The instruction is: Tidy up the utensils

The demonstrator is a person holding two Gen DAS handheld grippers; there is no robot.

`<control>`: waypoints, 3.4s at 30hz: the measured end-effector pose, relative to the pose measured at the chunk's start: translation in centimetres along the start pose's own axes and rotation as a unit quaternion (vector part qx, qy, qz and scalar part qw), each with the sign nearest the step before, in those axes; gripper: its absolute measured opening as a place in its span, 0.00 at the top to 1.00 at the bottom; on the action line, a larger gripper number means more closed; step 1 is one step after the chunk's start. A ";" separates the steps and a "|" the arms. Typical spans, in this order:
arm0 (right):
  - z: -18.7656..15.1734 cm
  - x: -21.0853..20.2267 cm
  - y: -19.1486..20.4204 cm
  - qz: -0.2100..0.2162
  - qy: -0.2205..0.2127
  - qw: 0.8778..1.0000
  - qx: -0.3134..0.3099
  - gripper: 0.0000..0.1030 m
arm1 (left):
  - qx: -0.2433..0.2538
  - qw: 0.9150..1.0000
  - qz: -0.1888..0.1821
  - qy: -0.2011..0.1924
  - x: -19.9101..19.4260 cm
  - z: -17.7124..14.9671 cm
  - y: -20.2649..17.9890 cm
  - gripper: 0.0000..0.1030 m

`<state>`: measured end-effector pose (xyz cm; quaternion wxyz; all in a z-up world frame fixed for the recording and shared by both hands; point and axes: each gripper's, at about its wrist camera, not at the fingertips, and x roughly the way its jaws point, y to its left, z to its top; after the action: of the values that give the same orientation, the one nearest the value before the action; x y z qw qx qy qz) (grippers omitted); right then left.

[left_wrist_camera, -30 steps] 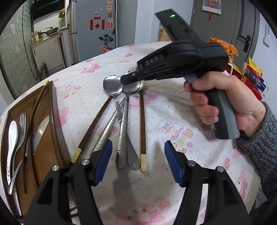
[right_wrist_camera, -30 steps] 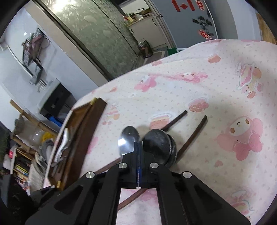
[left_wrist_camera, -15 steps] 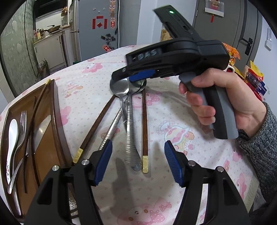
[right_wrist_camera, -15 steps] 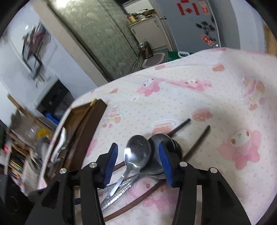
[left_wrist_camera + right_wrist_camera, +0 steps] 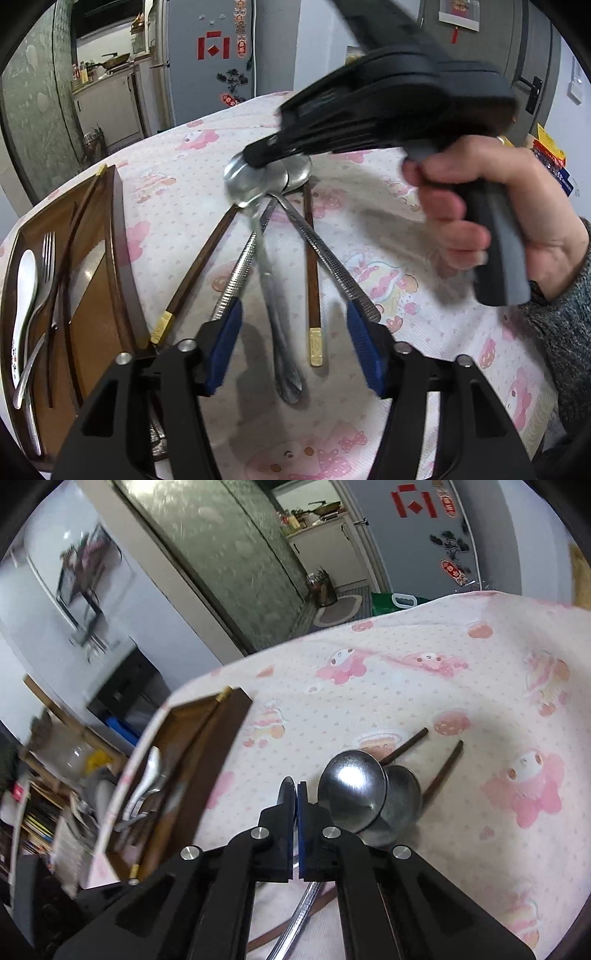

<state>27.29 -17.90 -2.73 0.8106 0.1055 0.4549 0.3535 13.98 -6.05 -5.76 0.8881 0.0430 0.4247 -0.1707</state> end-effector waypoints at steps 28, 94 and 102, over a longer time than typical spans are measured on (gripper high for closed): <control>0.6 -2.1 6.6 0.051 -0.026 0.998 0.011 0.99 | -0.027 0.997 0.053 -0.042 -7.7 -1.8 4.4 0.88; 0.7 -0.3 1.6 -0.086 0.019 0.987 -0.137 0.43 | -0.040 0.999 -0.009 -0.028 -3.3 -1.0 -0.5 0.24; 0.5 4.0 2.9 -0.145 0.067 0.946 -0.281 0.43 | -0.059 0.998 -0.015 -0.023 -2.4 -0.6 -1.3 0.24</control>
<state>27.63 -13.07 -3.69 0.8178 -0.2170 0.4006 0.3517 11.70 -6.48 -4.24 0.8960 -0.0205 0.4137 -0.1597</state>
